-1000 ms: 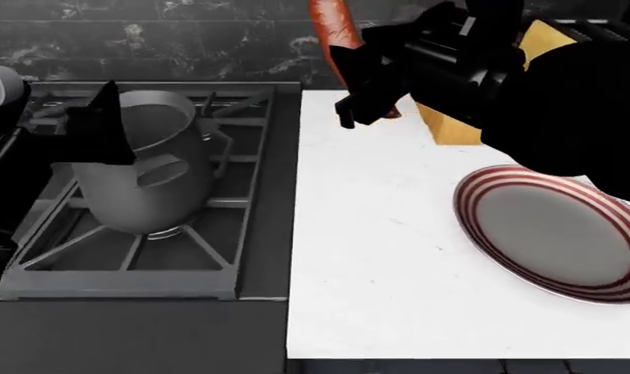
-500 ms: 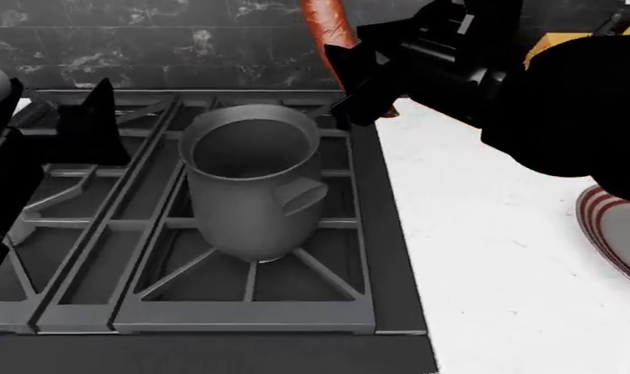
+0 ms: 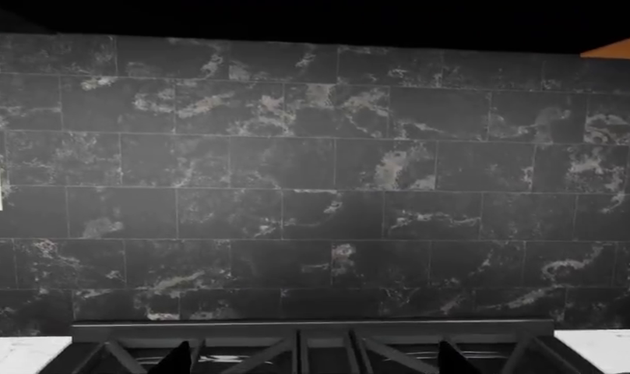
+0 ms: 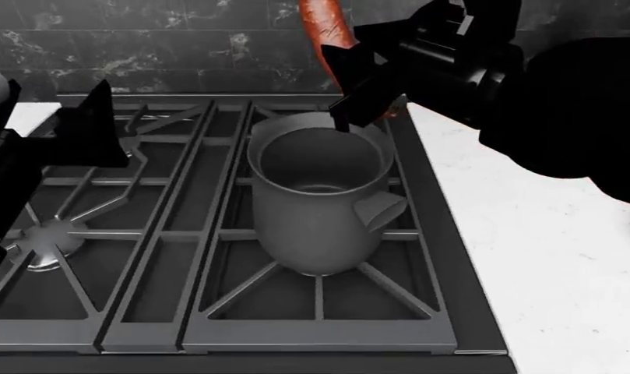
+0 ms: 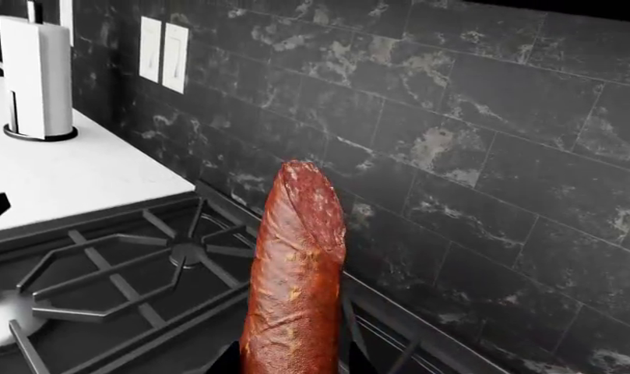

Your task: Frozen meat rests on a plate on the counter. Retrieve the meat and place it in a pot on a burner. Then turn the burner on.

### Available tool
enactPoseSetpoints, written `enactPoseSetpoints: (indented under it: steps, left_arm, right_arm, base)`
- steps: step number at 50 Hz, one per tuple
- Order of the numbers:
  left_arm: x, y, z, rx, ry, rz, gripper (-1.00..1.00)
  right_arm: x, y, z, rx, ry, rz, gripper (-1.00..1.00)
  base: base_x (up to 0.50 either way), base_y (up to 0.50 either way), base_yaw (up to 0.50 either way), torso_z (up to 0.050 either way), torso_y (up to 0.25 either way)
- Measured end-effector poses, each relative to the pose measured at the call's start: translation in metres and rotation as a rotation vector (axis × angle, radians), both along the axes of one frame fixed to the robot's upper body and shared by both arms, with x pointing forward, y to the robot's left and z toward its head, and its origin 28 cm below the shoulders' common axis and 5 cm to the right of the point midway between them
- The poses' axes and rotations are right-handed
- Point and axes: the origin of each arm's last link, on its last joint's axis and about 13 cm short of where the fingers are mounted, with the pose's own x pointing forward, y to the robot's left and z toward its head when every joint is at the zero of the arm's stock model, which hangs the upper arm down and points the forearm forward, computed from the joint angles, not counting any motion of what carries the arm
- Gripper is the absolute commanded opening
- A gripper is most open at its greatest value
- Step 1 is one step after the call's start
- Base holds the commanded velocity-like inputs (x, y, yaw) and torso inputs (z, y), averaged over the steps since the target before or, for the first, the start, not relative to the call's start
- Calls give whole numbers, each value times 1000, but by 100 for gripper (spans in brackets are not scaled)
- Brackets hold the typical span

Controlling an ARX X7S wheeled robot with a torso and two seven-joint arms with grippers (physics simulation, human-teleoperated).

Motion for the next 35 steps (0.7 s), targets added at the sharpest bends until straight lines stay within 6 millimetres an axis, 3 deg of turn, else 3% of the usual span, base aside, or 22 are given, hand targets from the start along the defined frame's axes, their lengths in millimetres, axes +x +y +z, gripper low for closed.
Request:
enactPoseSetpoints:
  steps: [18, 35]
  left_arm:
    - [0, 0, -1, 3, 1, -2, 100]
    - [1, 1, -4, 9, 3, 1, 100]
  right_arm:
    - [8, 1, -4, 26, 9, 7, -100]
    - [27, 6, -15, 65, 32, 20, -100]
  base:
    - [0, 0, 0, 0, 0]
    - [0, 0, 0, 0, 0]
